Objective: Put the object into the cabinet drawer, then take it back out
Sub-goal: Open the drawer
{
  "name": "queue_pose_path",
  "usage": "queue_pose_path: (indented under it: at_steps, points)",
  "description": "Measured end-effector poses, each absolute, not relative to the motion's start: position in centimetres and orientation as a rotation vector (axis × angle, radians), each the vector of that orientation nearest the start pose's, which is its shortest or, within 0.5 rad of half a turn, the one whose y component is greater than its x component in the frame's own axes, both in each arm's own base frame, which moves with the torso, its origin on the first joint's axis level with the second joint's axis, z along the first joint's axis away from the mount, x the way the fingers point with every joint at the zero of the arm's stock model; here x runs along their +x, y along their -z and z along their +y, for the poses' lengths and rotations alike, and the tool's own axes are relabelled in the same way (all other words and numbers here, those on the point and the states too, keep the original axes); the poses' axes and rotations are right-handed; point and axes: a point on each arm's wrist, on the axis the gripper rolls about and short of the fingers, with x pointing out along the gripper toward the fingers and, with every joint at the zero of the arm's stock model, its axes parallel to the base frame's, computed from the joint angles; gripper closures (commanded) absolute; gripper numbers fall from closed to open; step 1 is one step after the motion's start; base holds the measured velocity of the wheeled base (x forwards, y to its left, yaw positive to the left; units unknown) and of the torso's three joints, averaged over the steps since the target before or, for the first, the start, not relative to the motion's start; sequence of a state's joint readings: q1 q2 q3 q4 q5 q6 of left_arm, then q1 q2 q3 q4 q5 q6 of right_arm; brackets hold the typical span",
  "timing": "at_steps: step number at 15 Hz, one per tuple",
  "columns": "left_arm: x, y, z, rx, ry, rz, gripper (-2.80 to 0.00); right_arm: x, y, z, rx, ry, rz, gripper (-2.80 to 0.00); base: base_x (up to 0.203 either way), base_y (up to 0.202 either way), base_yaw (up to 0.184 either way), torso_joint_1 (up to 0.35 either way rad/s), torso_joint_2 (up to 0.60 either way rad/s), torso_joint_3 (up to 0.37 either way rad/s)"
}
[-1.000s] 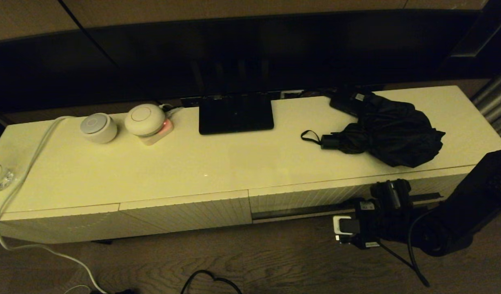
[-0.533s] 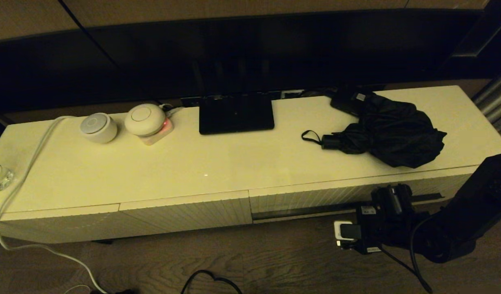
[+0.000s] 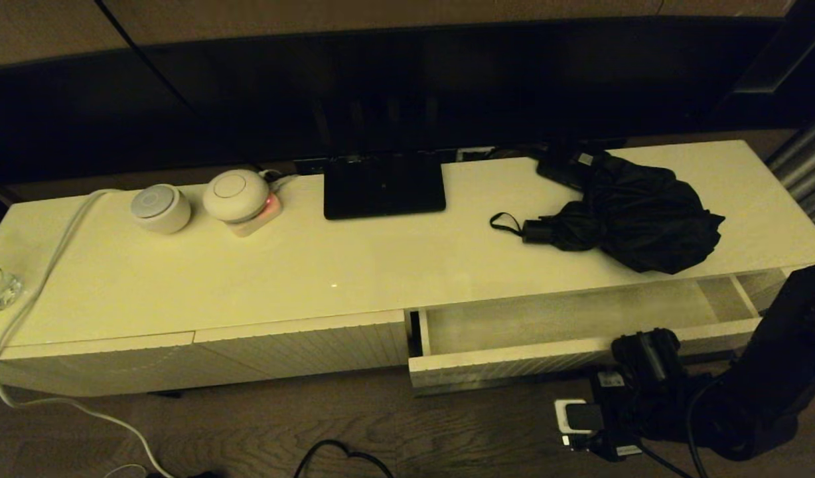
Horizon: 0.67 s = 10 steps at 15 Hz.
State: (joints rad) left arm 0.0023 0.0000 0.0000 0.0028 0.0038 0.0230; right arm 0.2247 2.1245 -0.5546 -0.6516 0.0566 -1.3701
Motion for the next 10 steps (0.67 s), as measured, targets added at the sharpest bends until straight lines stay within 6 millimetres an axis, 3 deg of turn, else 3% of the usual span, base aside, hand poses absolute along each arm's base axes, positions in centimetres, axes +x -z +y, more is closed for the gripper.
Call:
queue_pose_path:
  at_steps: [6,10]
  points:
    - [-2.3,-7.5,0.0,0.023,-0.006,0.003,0.00,25.2,0.5,5.9,-1.316,-0.922,0.669,-2.80,0.000,0.000,0.000,0.000,0.00,0.000]
    - [-2.3,-7.5,0.0,0.023,-0.006,0.003,0.00,24.3,-1.9,5.9,-1.326,-0.876,0.599,-2.80,0.000,0.000,0.000,0.000,0.00,0.000]
